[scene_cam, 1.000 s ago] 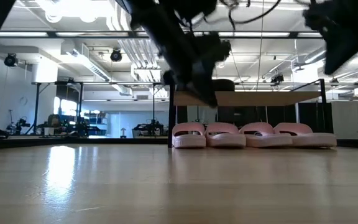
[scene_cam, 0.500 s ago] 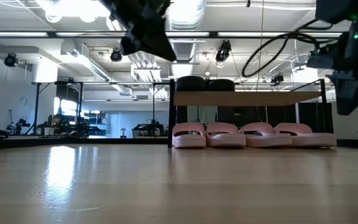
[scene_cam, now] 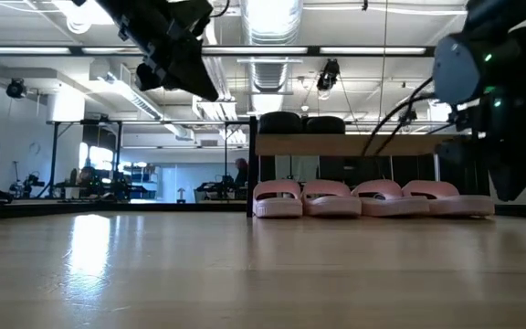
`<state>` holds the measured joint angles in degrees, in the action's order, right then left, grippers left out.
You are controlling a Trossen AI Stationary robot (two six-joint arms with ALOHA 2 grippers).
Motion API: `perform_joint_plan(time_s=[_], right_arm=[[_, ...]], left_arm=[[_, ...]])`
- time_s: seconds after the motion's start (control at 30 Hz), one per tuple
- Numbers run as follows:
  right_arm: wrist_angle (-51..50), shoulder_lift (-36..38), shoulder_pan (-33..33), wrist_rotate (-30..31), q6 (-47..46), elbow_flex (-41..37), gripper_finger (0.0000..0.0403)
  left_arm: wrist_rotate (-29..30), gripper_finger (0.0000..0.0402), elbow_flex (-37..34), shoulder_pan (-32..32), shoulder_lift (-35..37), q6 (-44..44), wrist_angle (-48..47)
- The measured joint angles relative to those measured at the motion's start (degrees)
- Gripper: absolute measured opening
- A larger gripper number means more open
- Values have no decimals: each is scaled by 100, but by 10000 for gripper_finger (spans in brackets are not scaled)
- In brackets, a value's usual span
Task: Pick and place slides into the shelf
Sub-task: Return to Home Position
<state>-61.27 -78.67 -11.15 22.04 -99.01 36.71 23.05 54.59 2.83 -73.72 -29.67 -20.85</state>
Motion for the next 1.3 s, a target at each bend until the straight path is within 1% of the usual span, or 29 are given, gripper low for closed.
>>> perform_joint_plan(time_s=[0.2, 0.3, 0.37, 0.53, 0.73, 0.83, 0.93, 1.03, 1.17, 1.23, 1.3], right_arm=[[79, -734, 465, 53, -496, 45, 28], [144, -1051, 714, 53, -750, 46, 28], [212, -1218, 900, 53, -757, 56, 28], [216, -1525, 1340, 167, -390, 271, 28], [186, -1578, 1624, 801, 22, 747, 28], [186, -1574, 1723, 929, 395, 915, 28], [156, -1591, 1766, 772, 671, 958, 28], [177, -1618, 1749, 329, 586, 856, 28], [169, -1642, 1413, -468, 67, 713, 28], [142, -1640, 1140, -634, -375, 704, 28], [128, -1605, 823, -757, -1104, 714, 28]], left_arm=[[0, 0, -97, 0, 71, 10, 65], [-2, 0, -105, 5, 75, 151, 29], [-2, 0, -105, 17, 75, 206, 48], [-5, 0, -112, 39, 75, 335, 44], [-23, 0, -129, 39, 75, 485, 49], [-25, 0, -136, 37, 75, 511, 44], [-80, 0, -136, 39, 75, 635, 44], [-164, 0, -136, 37, 75, 657, 41], [-177, 0, -136, 37, 75, 654, 52], [-182, 0, -136, 37, 75, 649, 79], [-301, 0, -136, 37, 75, 645, 93]])
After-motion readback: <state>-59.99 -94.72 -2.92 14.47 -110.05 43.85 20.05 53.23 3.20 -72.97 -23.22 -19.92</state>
